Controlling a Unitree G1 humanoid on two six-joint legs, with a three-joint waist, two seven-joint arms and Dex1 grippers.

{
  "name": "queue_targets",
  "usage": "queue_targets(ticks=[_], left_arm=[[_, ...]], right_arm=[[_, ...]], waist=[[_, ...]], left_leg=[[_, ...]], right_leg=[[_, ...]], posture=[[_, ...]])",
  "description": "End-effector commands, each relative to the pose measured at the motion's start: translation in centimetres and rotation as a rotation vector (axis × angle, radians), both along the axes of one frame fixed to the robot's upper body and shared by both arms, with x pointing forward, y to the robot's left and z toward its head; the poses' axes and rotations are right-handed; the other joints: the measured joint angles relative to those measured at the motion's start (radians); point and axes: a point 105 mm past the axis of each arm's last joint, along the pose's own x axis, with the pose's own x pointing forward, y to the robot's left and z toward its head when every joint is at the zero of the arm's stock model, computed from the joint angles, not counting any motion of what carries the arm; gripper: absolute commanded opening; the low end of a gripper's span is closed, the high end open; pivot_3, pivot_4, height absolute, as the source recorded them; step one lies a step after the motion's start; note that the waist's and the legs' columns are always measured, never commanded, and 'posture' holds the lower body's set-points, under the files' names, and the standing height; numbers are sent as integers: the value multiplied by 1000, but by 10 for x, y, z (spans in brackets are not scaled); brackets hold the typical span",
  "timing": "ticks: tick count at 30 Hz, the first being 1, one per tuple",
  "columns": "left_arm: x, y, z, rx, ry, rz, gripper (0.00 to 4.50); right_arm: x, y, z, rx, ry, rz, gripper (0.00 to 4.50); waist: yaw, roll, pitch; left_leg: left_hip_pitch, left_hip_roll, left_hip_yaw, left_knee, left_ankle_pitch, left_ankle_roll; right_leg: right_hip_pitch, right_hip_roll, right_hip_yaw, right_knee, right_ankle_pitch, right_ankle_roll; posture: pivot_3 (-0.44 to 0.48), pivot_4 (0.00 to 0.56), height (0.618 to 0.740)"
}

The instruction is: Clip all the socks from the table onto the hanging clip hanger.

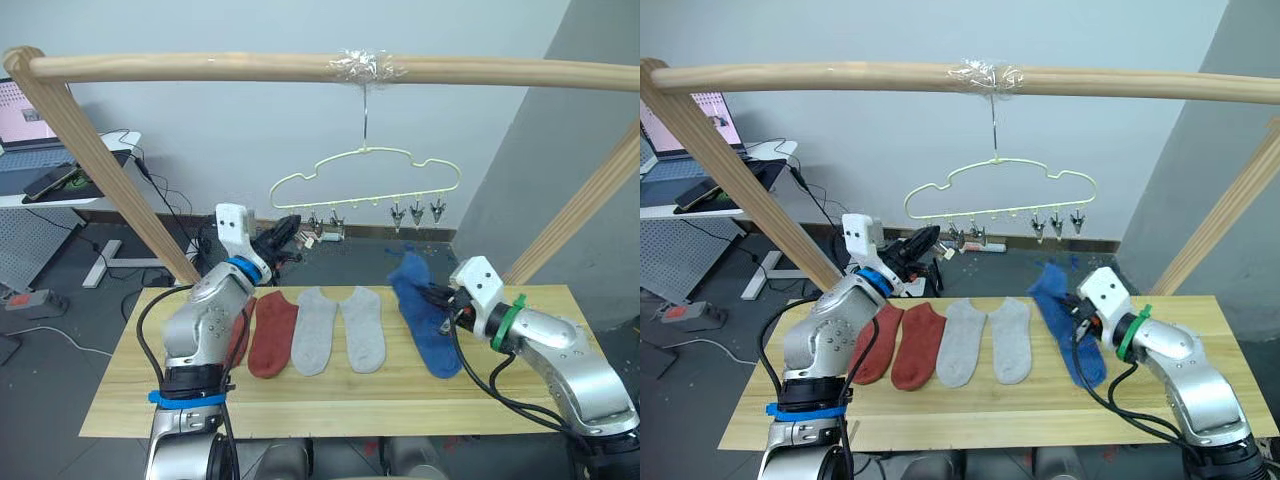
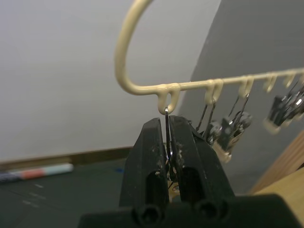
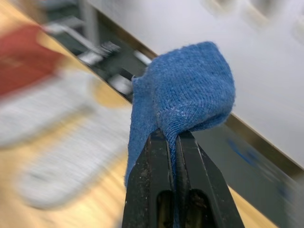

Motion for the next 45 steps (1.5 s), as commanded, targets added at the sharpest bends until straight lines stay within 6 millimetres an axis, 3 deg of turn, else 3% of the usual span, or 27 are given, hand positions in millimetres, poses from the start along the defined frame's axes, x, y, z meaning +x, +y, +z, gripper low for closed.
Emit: queue_targets(ticks=[1, 9, 16, 23, 33, 45], left_arm=[[-8, -1, 14, -181, 55, -94, 0], [-16, -6, 29, -283, 90, -190, 0], [-16, -7, 33, -306, 82, -183, 0], [-18, -8, 36, -315, 70, -190, 0], [-17, -2, 36, -311, 67, -164, 0], [-17, -4, 39, -305, 62, -178, 0]], right_arm=[[-3, 34, 14, 103, 5, 104, 17], [8, 89, 29, 266, 69, 212, 17], [16, 108, 38, 302, 67, 240, 17], [21, 110, 39, 322, 87, 235, 17], [18, 102, 24, 303, 131, 210, 17], [27, 114, 34, 345, 127, 212, 17]], waist=[[-3, 0, 0], [3, 0, 0], [4, 0, 0], [5, 0, 0], [9, 0, 0], [8, 0, 0]], left_leg=[[0, 0, 0, 0, 0, 0], [-3, -1, -2, 1, 0, 0], [-6, -1, -2, 1, 0, -1], [-6, -1, -2, 1, 0, -1], [-6, -1, -2, 1, 0, -1], [-6, -1, -1, 1, 1, -1]], right_leg=[[0, 0, 0, 0, 0, 0], [-3, 0, -1, 0, 1, -2], [-6, 0, -1, 0, 3, -5], [-6, 0, 0, 1, 3, -6], [-7, 0, 0, 1, 3, -6], [-7, 0, 1, 2, 4, -6]], posture=[[-96, 133, 740], [-81, 126, 740], [-69, 121, 740], [-56, 114, 740], [-43, 106, 740], [-44, 110, 740]])
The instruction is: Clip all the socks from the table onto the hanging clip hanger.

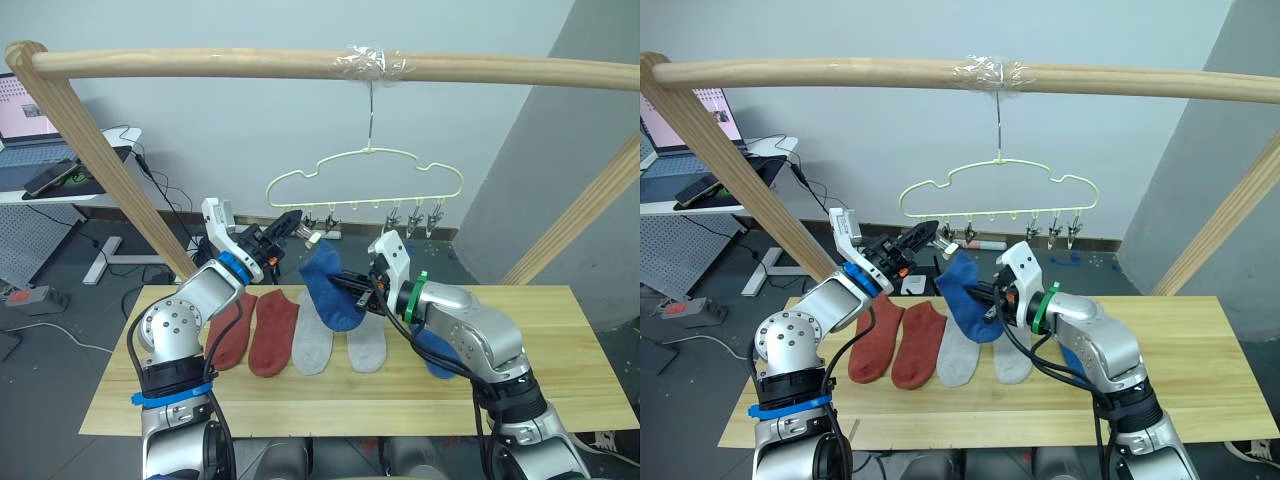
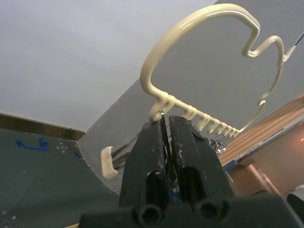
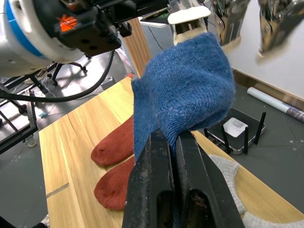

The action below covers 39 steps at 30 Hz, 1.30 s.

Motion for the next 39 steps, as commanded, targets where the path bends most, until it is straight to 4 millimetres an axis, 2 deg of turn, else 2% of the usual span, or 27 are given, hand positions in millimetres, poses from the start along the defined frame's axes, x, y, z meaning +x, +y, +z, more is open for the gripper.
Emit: queue_targets(ticks=[1, 13, 21, 22, 29, 33, 36, 39], left_arm=[[-4, -4, 22, -8, -84, -21, 0], [-8, -11, 21, 6, -94, -48, 0], [-9, -10, 23, 25, -134, -33, 0], [-10, -9, 23, 21, -137, -36, 584], [-11, 3, 25, 65, -156, 3, 2848], [-18, 13, 19, 210, -167, 32, 4079], [-19, 25, 7, 413, -162, 80, 4079], [-20, 36, -1, 526, -182, 119, 4122]], right_arm=[[3, 5, 17, 48, -45, 12, 17], [11, 12, 29, 75, -58, 18, 17], [12, 16, 32, 89, -58, 19, 17], [12, 16, 31, 89, -57, 20, 0], [8, 23, 26, 93, -40, 36, 0], [2, 33, 17, 122, 25, 61, 0], [4, 41, 7, 140, 90, 65, 0], [7, 46, 3, 177, 152, 63, 668]], waist=[[0, 0, 0], [0, 0, 0], [0, 0, 0], [0, 0, 0], [-1, 0, 0], [-7, 0, 0], [-5, 0, 0], [-4, 0, 0]], left_leg=[[0, 0, 0, 0, 0, 0], [0, 0, 0, 0, 0, 0], [-1, 0, 0, 0, 0, 0], [-1, 0, 0, 0, 0, 0], [-1, 0, 0, 0, 0, 0], [-1, 0, 0, 0, 0, 0], [-1, 1, 0, -1, 0, 0], [0, 1, 0, -1, 0, 0]], right_leg=[[0, 0, 0, 0, 0, 0], [0, 0, 0, 0, 0, 0], [-1, 0, 0, 0, 0, 0], [-1, 0, 0, 0, 0, 0], [-2, 0, 0, 1, 0, 0], [-3, 1, 1, 2, 0, 0], [-4, 1, 2, 2, 0, -1], [-4, 2, 3, 3, 1, -2]], posture=[[-45, 112, 740], [-42, 115, 740], [-41, 116, 740], [-40, 117, 740], [-36, 117, 740], [-36, 117, 740], [-26, 122, 740], [-8, 122, 740]])
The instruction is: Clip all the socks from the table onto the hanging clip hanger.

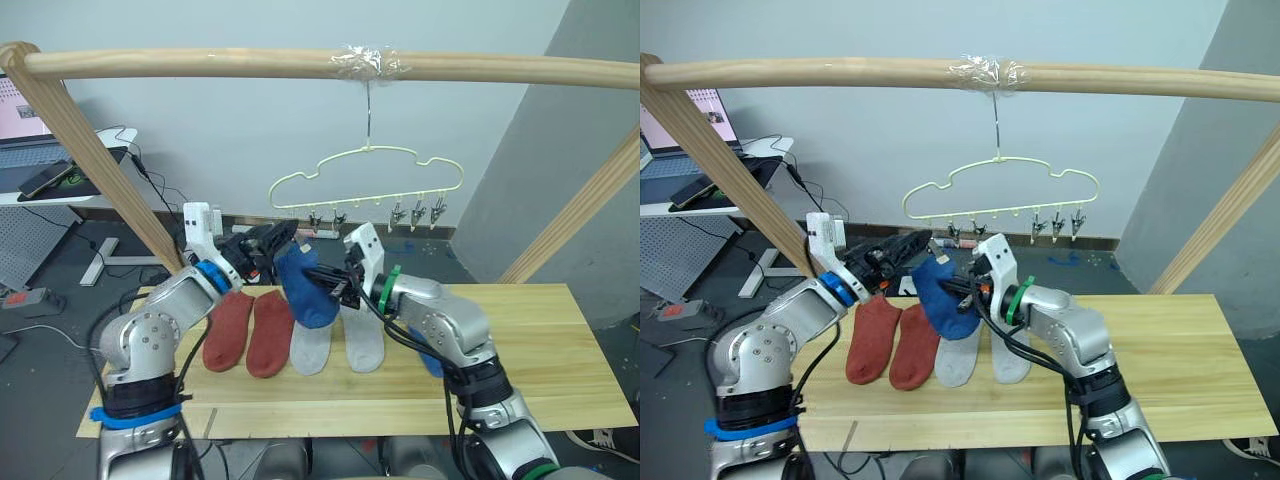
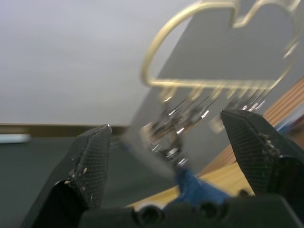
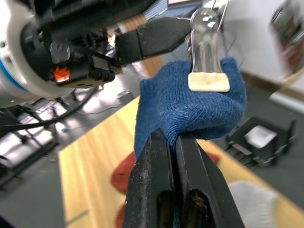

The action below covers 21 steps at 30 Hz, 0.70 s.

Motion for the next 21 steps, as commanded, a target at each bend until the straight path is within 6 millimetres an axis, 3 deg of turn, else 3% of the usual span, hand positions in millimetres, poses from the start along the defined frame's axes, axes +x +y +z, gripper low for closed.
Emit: queue_targets(ticks=[1, 6, 10, 14, 19, 21], left_arm=[[-3, 4, 8, 73, -80, 15, 4122], [-7, -2, 10, 114, -128, -3, 4122], [-10, -4, 7, 130, -156, 5, 4122], [-18, -16, 3, 160, -190, -29, 4122], [-23, -36, -5, 221, -235, -75, 4122], [-23, -42, -5, 219, -260, -78, 3753]], right_arm=[[3, 5, 9, 65, 28, 7, 1072], [12, 0, -6, 1, 49, -31, 2847], [16, -23, -21, -87, 15, -86, 4326], [18, -57, -22, -170, -91, -162, 4441], [10, -94, -2, -215, -209, -214, 4441], [3, -106, 9, -217, -244, -218, 4500]], waist=[[3, 0, 0], [13, 0, 0], [19, 0, 0], [24, 0, 0], [24, 0, 0], [24, 0, 0]], left_leg=[[0, 0, 0, 0, 0, 0], [0, 0, -1, 0, 0, -1], [0, 0, -1, 0, 0, -1], [-1, 0, 0, 0, 0, -1], [-2, 1, 0, 0, 0, -1], [-2, 1, 1, 0, 0, -1]], right_leg=[[0, 0, 0, 0, 0, 0], [0, 0, -1, 0, 1, -1], [0, 0, -1, 0, 1, -1], [0, 0, 0, -1, 1, -1], [-1, 0, -1, -1, 1, -1], [-1, 0, 0, -1, 1, -1]], posture=[[-8, 122, 740], [5, 118, 740], [5, 118, 740], [-3, 120, 740], [-16, 123, 740], [-24, 126, 740]])
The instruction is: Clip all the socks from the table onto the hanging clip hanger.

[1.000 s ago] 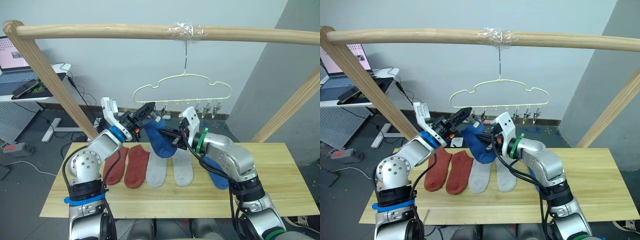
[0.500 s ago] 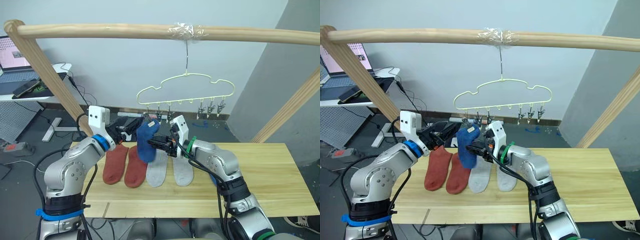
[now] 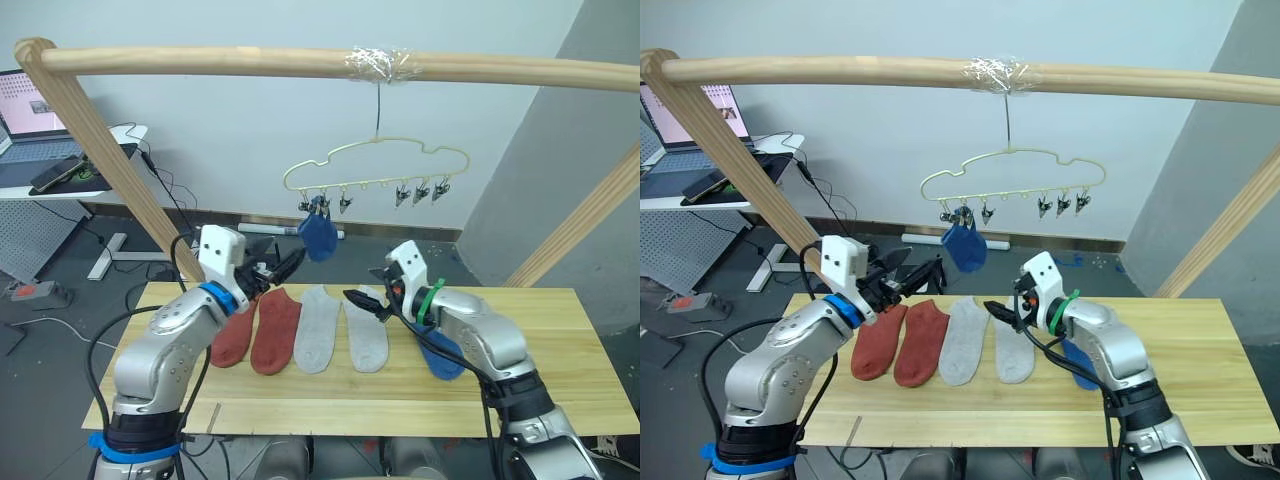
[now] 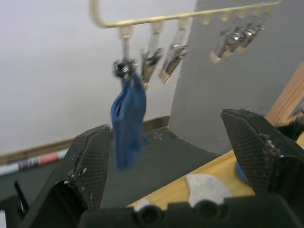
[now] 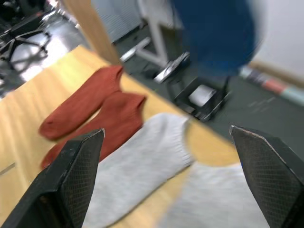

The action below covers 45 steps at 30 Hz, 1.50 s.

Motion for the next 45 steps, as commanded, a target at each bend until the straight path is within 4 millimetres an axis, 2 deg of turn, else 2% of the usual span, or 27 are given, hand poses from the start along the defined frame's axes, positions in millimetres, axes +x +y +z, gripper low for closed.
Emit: queue_targets(ticks=[1, 6, 14, 17, 18, 22, 25, 31, 45], left_arm=[[-2, -12, 13, -4, -97, -16, 3488], [3, -28, 11, 25, -145, -11, 1927], [23, -41, 2, -29, -77, 84, 1927], [27, -41, 9, 21, -182, 163, 1927], [26, -42, 11, 36, -221, 164, 1927], [25, -52, 5, -35, -194, 63, 1927], [31, -47, 8, -99, -195, 92, 1927], [41, -48, 5, -87, -223, 121, 1927], [65, -52, 3, -91, -239, 183, 1927]], right_arm=[[-10, -17, 34, 40, -106, 3, 4500], [-20, -27, 48, 44, -156, -17, 4500], [-20, -30, 60, 101, -180, -73, 4500], [-22, -29, 64, 96, -195, -66, 4500], [-24, -28, 66, 97, -205, -56, 4500], [-30, -24, 77, 103, -271, -12, 4500], [-33, -23, 86, 117, -324, 6, 4500], [-37, -17, 97, 125, -378, 27, 4500], [-42, -15, 103, 152, -378, 20, 4500]], waist=[[1, 0, 0], [-1, 0, 0], [-1, 0, 0], [-2, 0, 0], [-3, 0, 0], [-2, 0, 0], [-3, 0, 0], [-5, 0, 0], [-25, 0, 0]], left_leg=[[0, 0, 0, 0, 0, 0], [0, 1, 0, 0, 0, 0], [0, 0, 1, 1, 0, 0], [0, 0, 1, 1, 0, 0], [0, 0, 1, 1, 0, 0], [0, 0, 1, 1, 0, 0], [0, 0, 1, 1, 0, 0], [0, 0, 1, 2, 0, 1], [0, 0, 1, 3, 0, 1]], right_leg=[[0, 0, 0, 0, 0, 0], [0, 0, 0, 0, 0, 0], [1, 0, 0, 0, 0, 1], [1, 0, 0, -1, 0, 1], [1, 0, 0, -1, 0, 1], [1, 0, 0, -1, 0, 1], [1, 0, 0, -1, 0, 1], [2, 0, 0, -1, 1, 2], [3, 0, 0, -1, 1, 2]], posture=[[-29, 127, 740], [-55, 129, 740], [-74, 129, 740], [-82, 128, 740], [-82, 128, 740], [-92, 127, 740], [-100, 124, 740], [-113, 119, 740], [-161, 128, 740]])
